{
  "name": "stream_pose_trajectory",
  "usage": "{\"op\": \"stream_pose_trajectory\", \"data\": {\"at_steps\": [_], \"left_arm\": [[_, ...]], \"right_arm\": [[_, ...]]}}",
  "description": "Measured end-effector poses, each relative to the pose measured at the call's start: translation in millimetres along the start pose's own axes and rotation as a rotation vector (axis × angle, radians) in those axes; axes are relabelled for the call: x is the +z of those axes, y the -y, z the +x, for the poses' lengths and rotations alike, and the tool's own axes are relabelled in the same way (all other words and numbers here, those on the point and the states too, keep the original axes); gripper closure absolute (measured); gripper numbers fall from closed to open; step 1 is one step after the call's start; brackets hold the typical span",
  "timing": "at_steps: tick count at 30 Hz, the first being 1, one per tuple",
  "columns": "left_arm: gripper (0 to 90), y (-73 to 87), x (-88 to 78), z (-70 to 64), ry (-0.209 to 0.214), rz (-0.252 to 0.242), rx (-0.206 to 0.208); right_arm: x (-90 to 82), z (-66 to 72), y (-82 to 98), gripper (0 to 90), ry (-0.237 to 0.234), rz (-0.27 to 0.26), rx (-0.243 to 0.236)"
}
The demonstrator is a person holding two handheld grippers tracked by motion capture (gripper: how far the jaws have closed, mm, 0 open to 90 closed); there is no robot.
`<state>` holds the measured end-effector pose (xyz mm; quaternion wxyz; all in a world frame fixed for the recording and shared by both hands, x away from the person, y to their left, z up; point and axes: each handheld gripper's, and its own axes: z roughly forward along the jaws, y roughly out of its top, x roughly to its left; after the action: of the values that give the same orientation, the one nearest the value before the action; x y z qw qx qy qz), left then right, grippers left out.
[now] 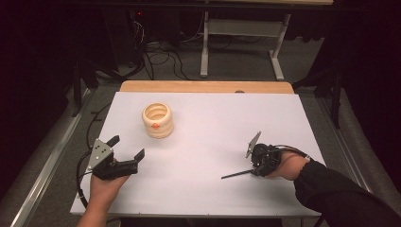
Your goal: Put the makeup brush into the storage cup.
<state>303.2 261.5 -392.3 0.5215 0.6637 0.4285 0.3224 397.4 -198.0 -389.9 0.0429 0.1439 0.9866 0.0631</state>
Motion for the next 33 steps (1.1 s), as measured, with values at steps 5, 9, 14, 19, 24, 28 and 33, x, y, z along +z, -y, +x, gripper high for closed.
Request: {"op": "stream_pose_trajectory", "data": {"at_steps": [5,9,14,19,24,28,33], "left_arm": [[0.5,-0.4,-0.4,-0.2,0.000,-0.002,0.000],[0.5,-0.3,-0.3,-0.2,0.000,-0.002,0.000],[0.5,-0.2,-0.4,0.0,-0.006,-0.006,-0.002],[0.5,-0.2,0.0,-0.3,-0.004,-0.002,0.002],[0.5,-0.3,0.8,-1.9,-0.003,-0.001,0.005],[0.5,-0.7,0.6,-2.7,-0.004,-0.004,0.007],[0.5,-1.1,1.4,-4.4,0.000,-0.005,0.011]], "right_arm": [[-0.7,-1.3,0.6,78.7,0.007,0.006,0.009],[-0.5,-2.3,0.5,81.5,0.013,0.009,0.016],[-0.1,-3.7,-0.3,85.1,0.016,0.015,0.024],[0.2,-5.1,-0.6,85.4,0.008,0.018,0.041],[1.7,-4.5,-1.6,85.0,0.011,0.024,0.019],[2.8,-3.6,-2.2,84.9,0.016,0.024,0.004],[2.6,-5.2,-2.9,86.0,0.006,0.034,-0.002]]}}
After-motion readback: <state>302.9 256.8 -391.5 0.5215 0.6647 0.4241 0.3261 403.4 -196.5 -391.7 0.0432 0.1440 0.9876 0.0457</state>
